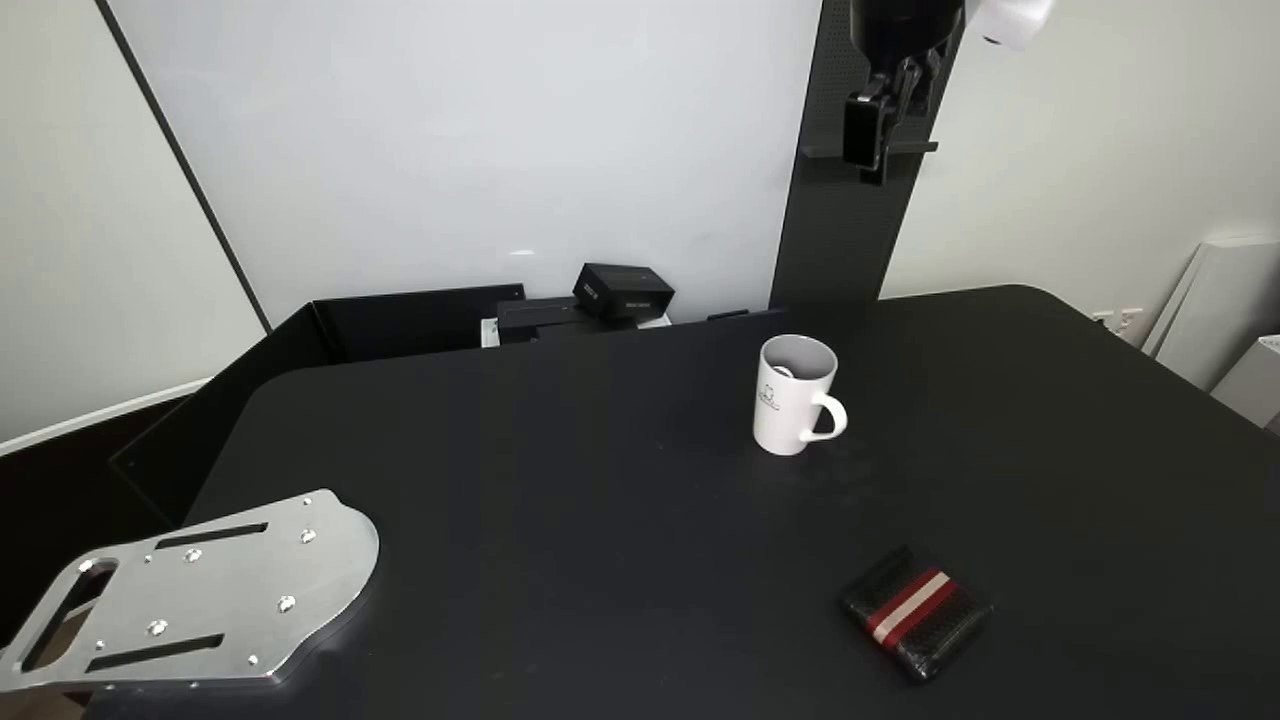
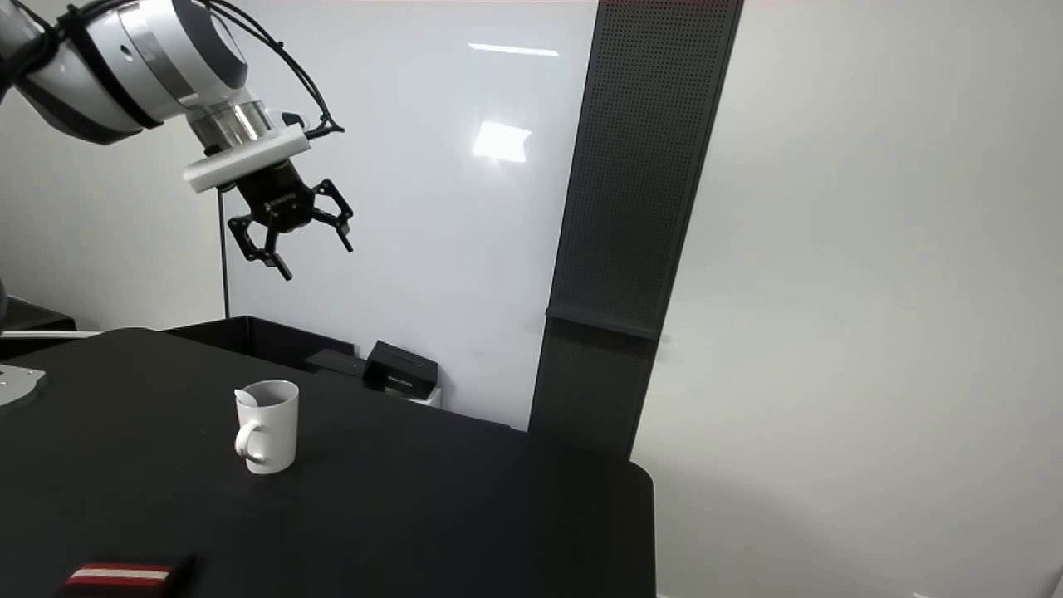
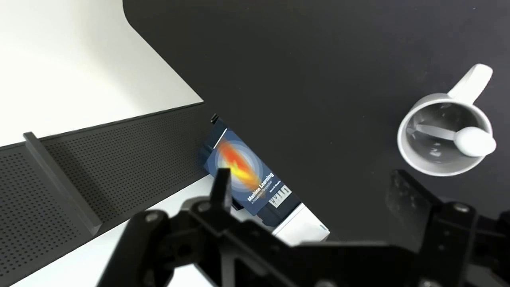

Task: Remove the spoon from the mug

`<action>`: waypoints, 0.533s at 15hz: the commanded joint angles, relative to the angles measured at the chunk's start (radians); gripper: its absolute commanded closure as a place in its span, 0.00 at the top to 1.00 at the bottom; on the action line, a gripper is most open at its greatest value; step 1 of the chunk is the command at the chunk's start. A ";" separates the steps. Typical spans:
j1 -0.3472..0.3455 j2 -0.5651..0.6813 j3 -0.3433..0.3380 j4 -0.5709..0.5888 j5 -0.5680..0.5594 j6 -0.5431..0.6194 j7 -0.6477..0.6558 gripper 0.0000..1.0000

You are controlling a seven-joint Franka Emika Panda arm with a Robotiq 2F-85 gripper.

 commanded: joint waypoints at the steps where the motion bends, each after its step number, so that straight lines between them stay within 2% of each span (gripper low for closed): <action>1: -0.013 -0.071 0.040 -0.108 0.035 0.007 -0.008 1.00; 5: -0.013 -0.108 0.070 -0.187 0.075 0.010 -0.022 1.00; 6: -0.005 -0.059 0.061 -0.124 0.057 0.000 -0.012 1.00; 8: -0.004 -0.063 0.066 -0.134 0.057 0.000 -0.012 1.00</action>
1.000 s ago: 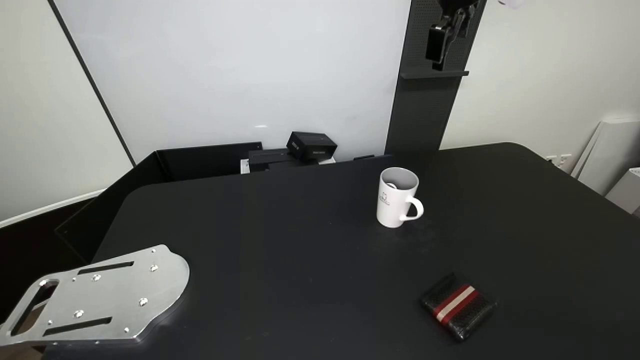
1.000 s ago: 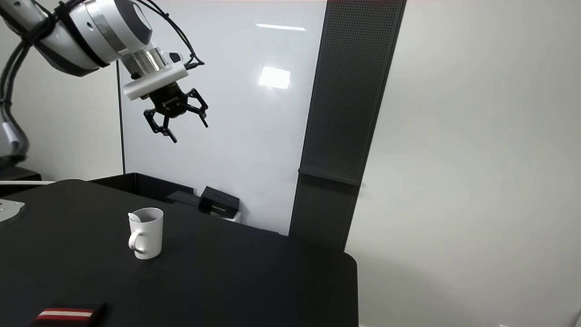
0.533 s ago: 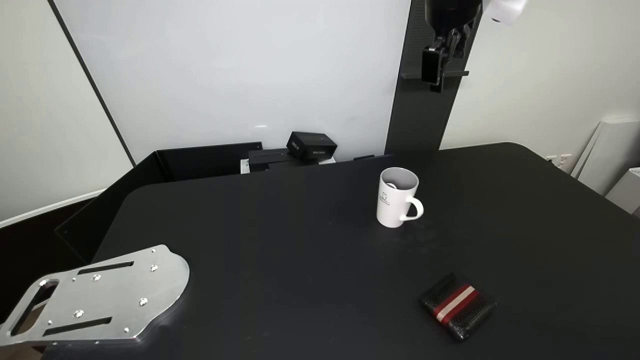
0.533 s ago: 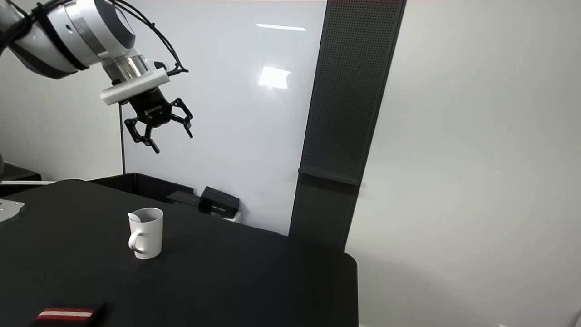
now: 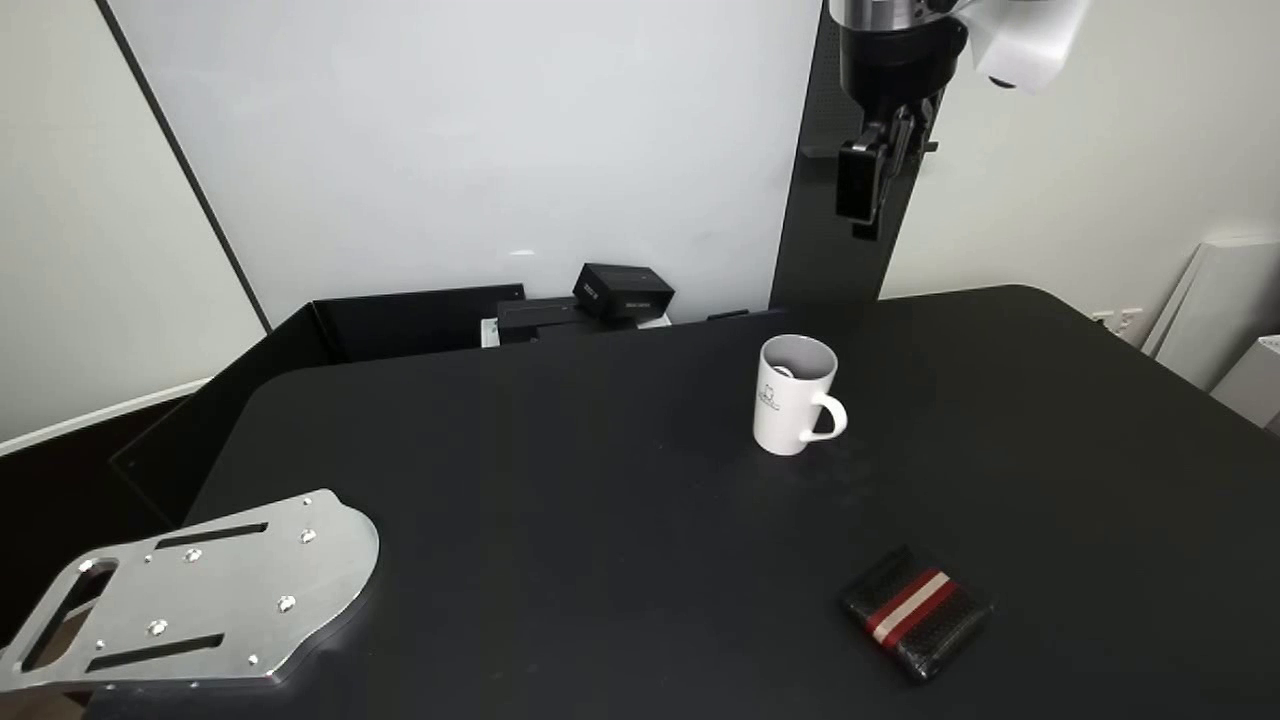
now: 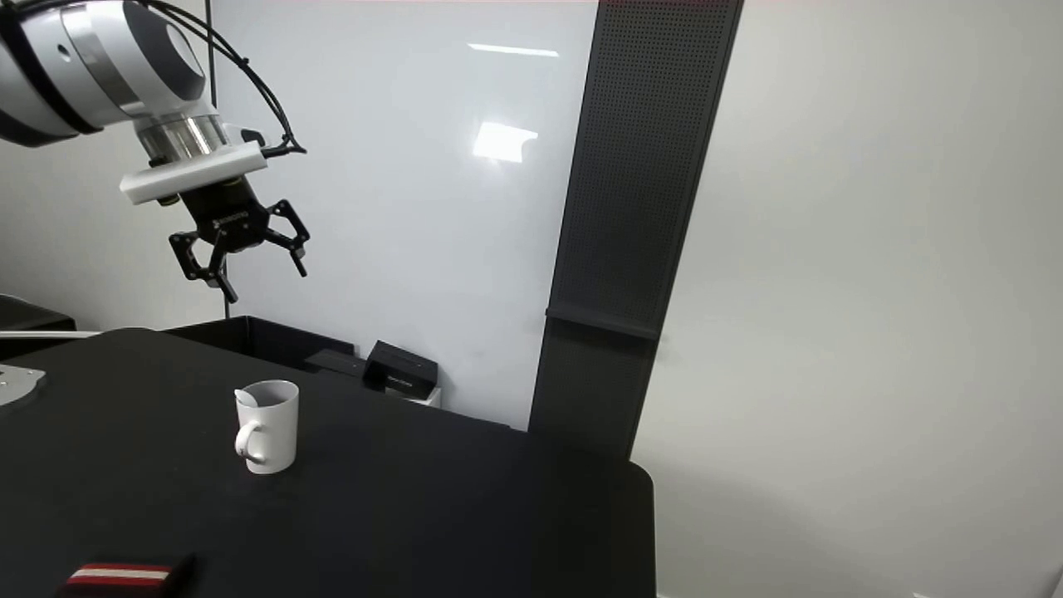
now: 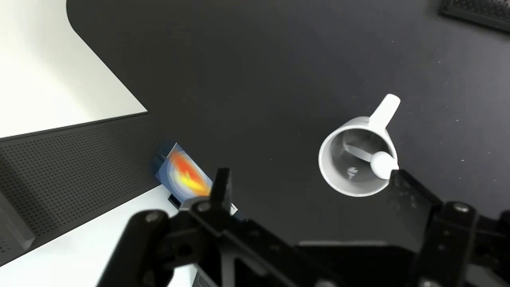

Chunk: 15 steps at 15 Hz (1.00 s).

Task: Remove the spoon from the mug

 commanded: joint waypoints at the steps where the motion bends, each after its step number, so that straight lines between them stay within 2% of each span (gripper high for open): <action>1: -0.003 0.002 0.005 0.004 0.000 -0.005 0.000 1.00; 6: -0.004 0.002 0.004 0.004 0.000 -0.004 0.000 1.00; 15: 0.038 0.197 -0.011 0.198 -0.052 -0.020 0.011 1.00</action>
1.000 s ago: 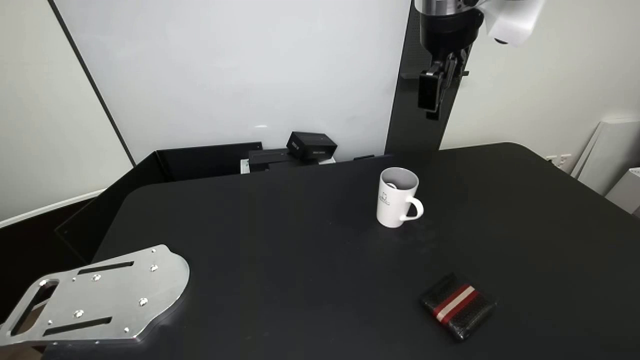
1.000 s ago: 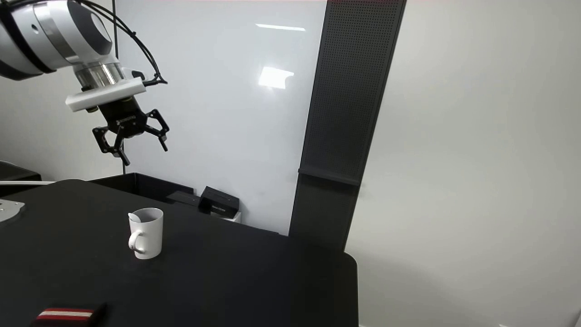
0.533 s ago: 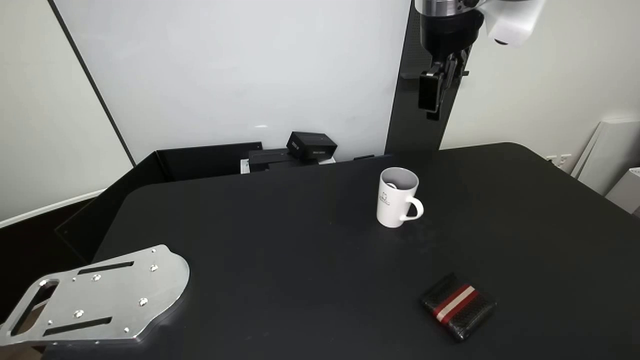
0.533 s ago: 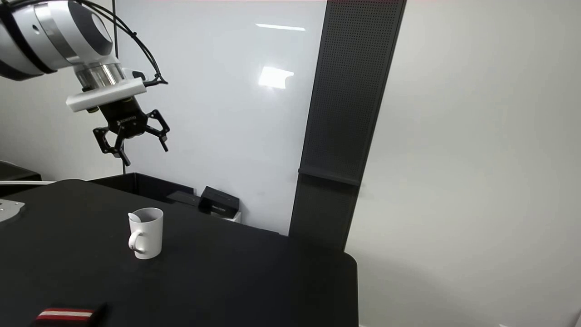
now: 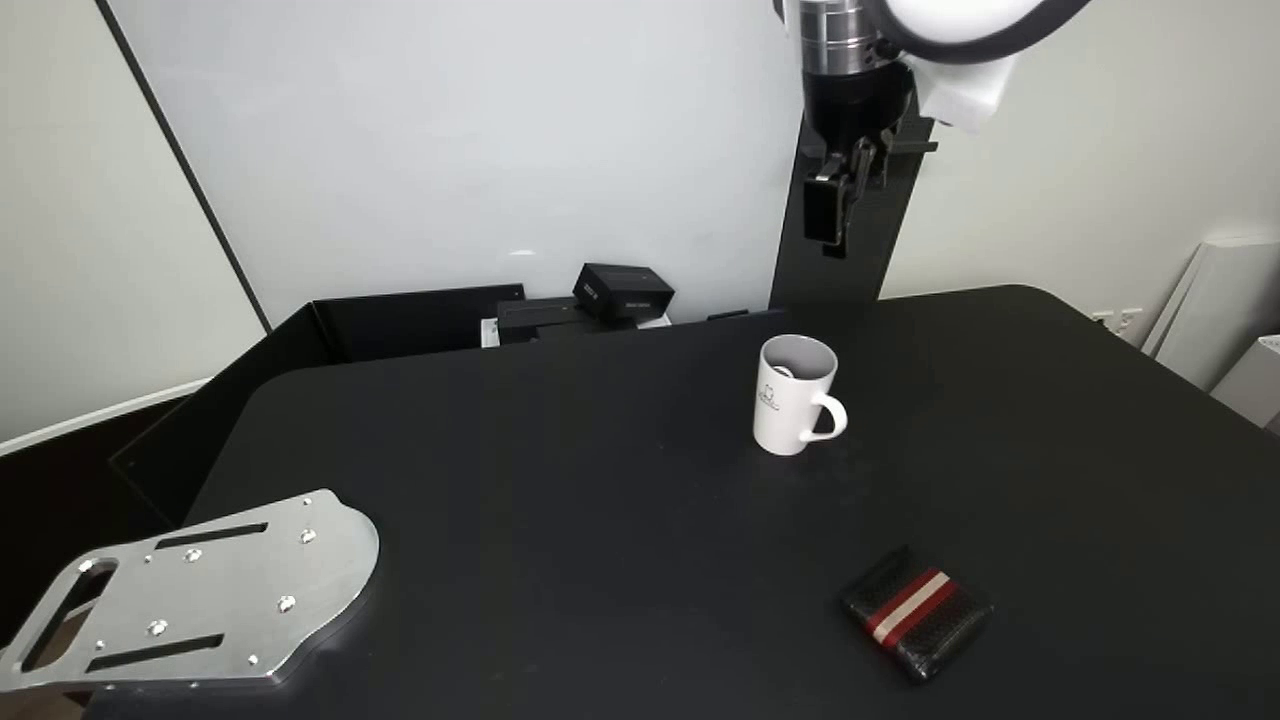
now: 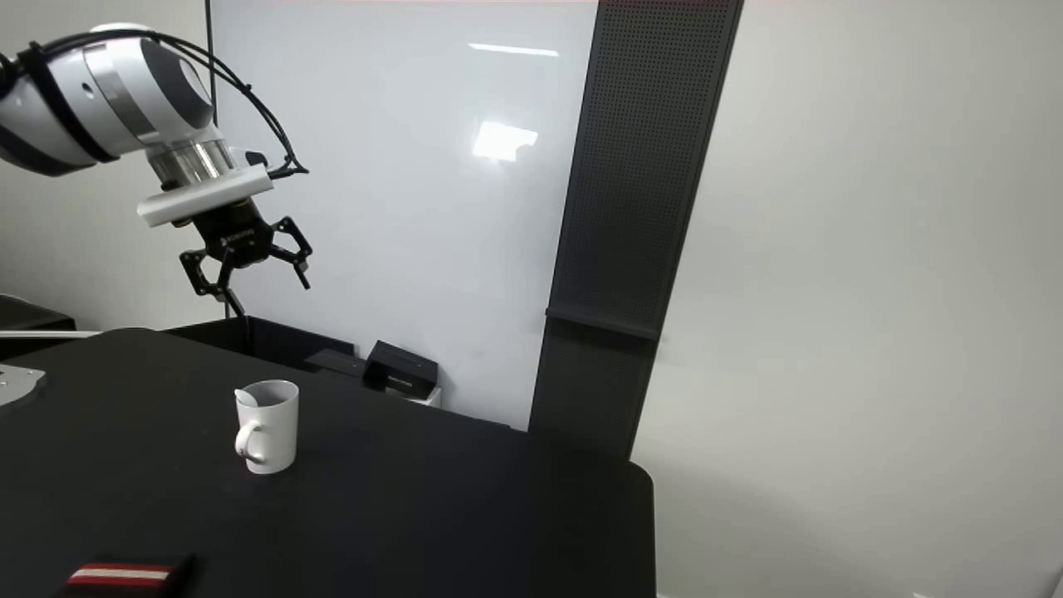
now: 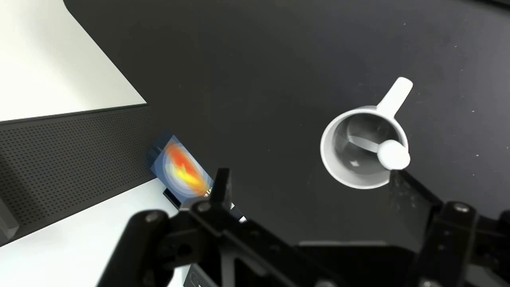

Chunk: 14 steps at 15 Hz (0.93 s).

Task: Remove the spoon from the mug

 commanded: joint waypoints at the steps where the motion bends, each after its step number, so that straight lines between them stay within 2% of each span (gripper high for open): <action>1: 0.030 0.106 -0.012 0.122 -0.023 -0.027 0.006 1.00; 6: 0.065 0.172 -0.011 0.179 -0.017 -0.046 0.002 1.00; 14: 0.080 0.191 -0.011 0.127 -0.006 -0.023 0.026 1.00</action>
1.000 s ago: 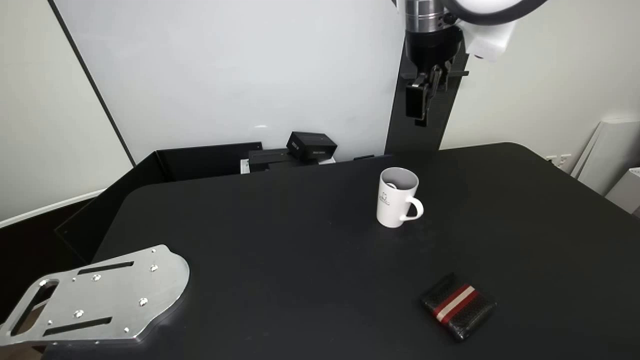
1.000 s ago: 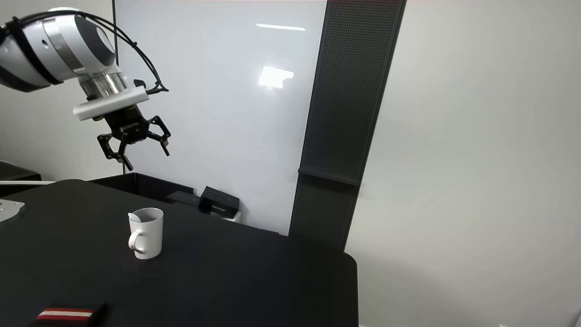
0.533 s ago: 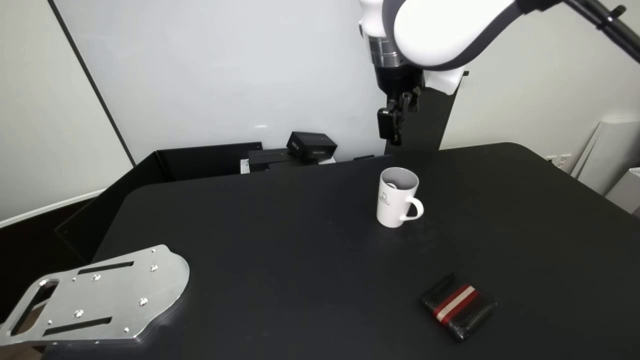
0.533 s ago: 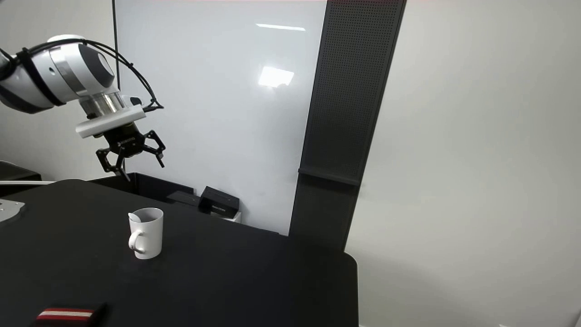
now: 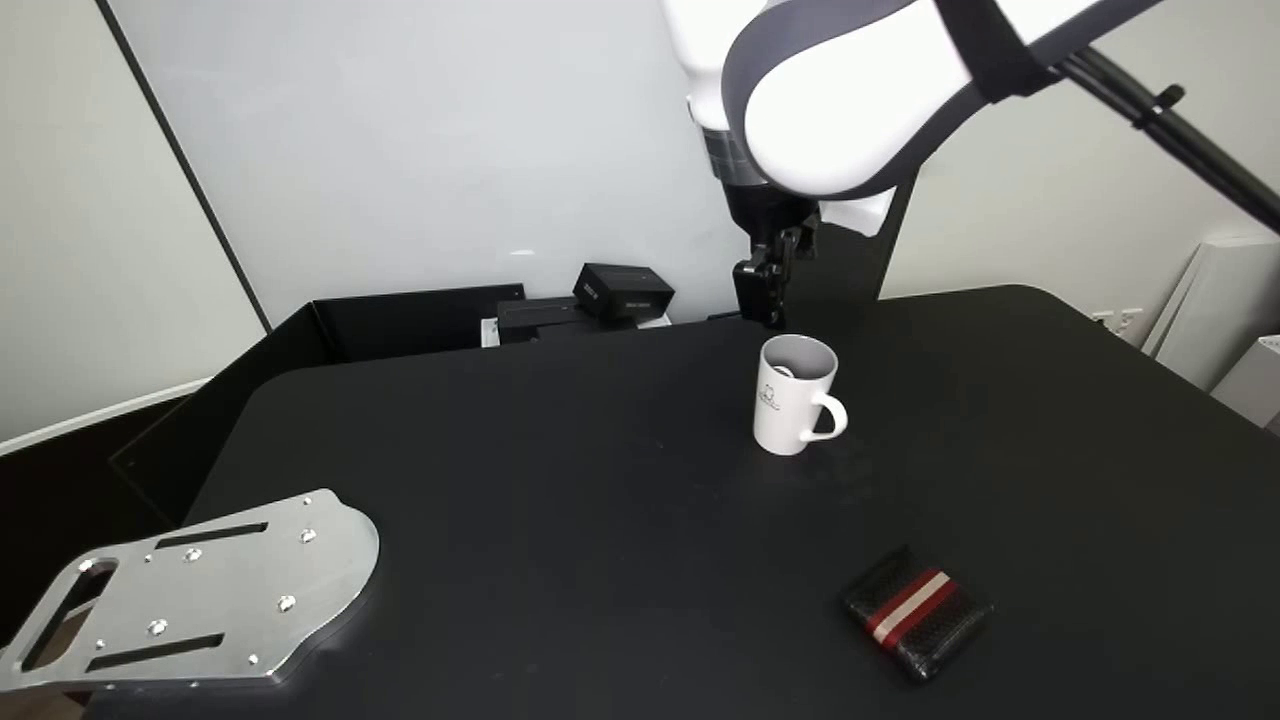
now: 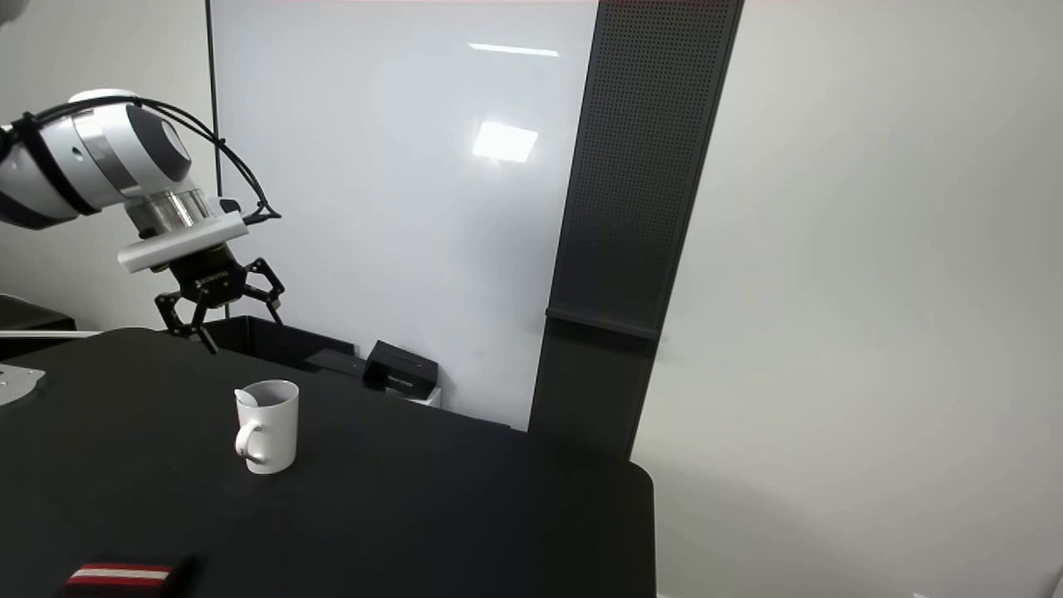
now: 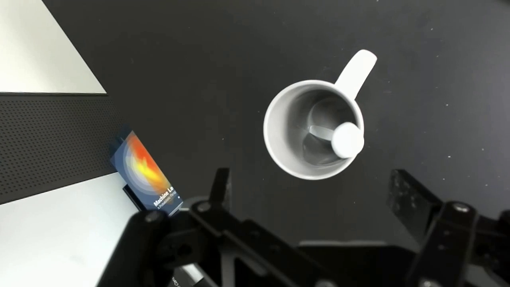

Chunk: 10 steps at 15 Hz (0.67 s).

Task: Remove the spoon from the mug

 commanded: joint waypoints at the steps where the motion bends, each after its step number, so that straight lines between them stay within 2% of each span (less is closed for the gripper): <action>1: -0.001 0.012 -0.007 -0.009 0.010 0.013 0.022 1.00; 10: 0.002 0.056 -0.011 -0.010 0.023 0.064 0.021 1.00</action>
